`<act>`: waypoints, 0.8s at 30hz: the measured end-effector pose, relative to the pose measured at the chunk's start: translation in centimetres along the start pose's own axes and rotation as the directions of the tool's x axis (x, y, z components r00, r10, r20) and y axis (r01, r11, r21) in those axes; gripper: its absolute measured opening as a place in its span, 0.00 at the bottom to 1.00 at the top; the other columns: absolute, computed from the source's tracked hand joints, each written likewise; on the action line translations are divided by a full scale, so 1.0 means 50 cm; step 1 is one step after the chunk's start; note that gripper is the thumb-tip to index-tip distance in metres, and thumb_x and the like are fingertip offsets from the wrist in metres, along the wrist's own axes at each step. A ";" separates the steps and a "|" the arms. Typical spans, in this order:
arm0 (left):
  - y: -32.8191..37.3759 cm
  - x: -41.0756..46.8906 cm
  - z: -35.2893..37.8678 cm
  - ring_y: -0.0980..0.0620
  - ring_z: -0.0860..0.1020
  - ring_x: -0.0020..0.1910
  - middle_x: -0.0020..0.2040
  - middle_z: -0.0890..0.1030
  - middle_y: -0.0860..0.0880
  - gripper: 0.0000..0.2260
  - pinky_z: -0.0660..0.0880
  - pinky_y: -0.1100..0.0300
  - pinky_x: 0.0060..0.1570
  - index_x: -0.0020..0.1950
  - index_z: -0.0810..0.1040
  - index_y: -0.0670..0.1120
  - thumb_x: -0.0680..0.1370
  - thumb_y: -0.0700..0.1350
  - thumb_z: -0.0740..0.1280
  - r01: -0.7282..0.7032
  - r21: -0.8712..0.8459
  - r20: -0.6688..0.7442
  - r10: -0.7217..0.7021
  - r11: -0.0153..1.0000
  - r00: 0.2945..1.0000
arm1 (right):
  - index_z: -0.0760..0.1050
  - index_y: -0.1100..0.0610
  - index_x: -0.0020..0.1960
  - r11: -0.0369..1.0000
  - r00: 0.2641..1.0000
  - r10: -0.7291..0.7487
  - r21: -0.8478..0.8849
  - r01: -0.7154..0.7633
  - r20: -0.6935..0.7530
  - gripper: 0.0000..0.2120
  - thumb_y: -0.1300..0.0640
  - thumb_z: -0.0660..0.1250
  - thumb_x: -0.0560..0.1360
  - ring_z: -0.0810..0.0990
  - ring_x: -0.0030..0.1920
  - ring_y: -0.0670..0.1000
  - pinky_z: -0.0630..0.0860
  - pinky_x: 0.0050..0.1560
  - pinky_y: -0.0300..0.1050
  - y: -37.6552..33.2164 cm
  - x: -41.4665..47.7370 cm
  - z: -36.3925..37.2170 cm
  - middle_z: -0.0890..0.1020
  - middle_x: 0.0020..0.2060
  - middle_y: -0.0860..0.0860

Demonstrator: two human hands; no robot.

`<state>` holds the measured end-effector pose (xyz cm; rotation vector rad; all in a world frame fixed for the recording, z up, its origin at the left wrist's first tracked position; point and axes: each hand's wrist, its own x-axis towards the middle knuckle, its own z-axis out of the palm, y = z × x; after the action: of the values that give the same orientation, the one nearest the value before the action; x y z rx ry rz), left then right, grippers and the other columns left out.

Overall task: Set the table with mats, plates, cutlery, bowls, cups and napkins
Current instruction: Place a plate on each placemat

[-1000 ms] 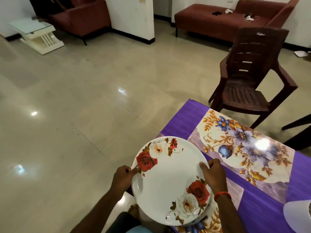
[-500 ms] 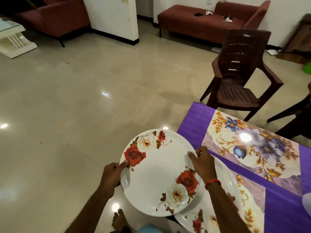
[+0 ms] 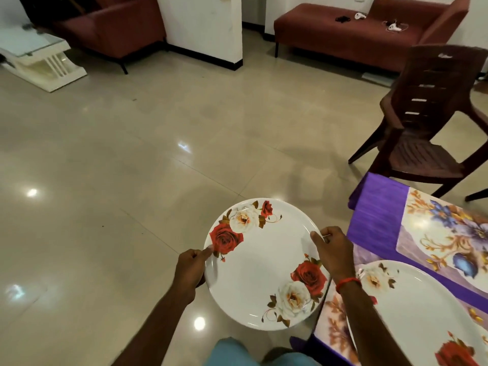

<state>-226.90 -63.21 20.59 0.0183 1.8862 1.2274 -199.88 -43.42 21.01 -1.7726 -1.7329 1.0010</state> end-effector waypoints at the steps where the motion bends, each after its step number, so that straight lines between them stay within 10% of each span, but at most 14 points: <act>1: 0.009 0.011 -0.011 0.45 0.73 0.39 0.38 0.75 0.42 0.15 0.71 0.51 0.43 0.45 0.75 0.40 0.77 0.49 0.76 -0.004 0.000 -0.005 0.004 1.000 1.000 | 0.76 0.57 0.49 1.000 1.000 -0.007 -0.007 0.007 -0.001 0.09 0.53 0.72 0.76 0.79 0.44 0.56 0.71 0.46 0.45 -0.013 0.001 0.011 0.81 0.41 0.53; 24: 0.376 0.396 0.124 0.43 0.76 0.40 0.40 0.78 0.40 0.21 0.74 0.50 0.43 0.44 0.76 0.38 0.73 0.55 0.78 -0.081 0.160 0.170 0.054 0.984 0.984 | 0.73 0.54 0.50 0.995 0.987 0.095 0.037 -0.091 -0.126 0.12 0.48 0.72 0.77 0.81 0.41 0.53 0.78 0.44 0.44 -0.202 0.361 0.121 0.80 0.42 0.51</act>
<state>-243.01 -40.34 21.07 0.2685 1.8495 1.0753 -212.07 -25.65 21.67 -1.8694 -1.5617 0.9249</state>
